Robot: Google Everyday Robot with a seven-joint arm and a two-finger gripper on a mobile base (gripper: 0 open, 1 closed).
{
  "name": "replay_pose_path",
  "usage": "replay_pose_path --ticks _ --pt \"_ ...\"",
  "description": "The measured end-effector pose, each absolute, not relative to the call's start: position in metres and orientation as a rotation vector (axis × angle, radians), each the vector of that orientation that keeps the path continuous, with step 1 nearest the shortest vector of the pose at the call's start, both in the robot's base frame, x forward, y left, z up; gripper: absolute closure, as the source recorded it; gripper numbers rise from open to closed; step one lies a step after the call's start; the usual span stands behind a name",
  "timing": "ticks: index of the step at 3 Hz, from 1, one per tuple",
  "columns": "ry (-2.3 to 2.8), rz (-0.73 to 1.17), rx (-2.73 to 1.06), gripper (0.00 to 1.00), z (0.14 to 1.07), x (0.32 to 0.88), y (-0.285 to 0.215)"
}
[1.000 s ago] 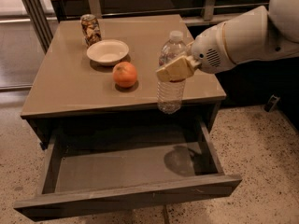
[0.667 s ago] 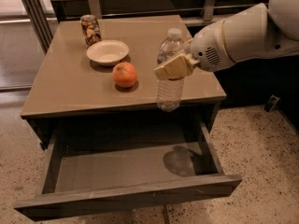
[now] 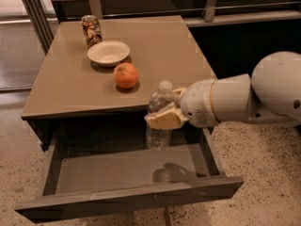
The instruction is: Place water bottle into top drawer
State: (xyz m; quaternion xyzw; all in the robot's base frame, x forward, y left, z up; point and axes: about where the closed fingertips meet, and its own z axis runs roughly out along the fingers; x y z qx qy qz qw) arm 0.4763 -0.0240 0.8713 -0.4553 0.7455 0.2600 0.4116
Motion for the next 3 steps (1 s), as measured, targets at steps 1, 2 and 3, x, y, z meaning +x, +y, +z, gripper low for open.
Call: replay_pose_path --ticks 1,2,3 --pt "1.896 0.702 -1.173 1.00 0.8183 0.4624 -0.0164" --pt "1.901 0.707 -1.178 1.00 0.8132 0.4602 -0.0154" --pt "1.862 0.648 -1.242 1.00 0.8126 0.4584 -0.0131"
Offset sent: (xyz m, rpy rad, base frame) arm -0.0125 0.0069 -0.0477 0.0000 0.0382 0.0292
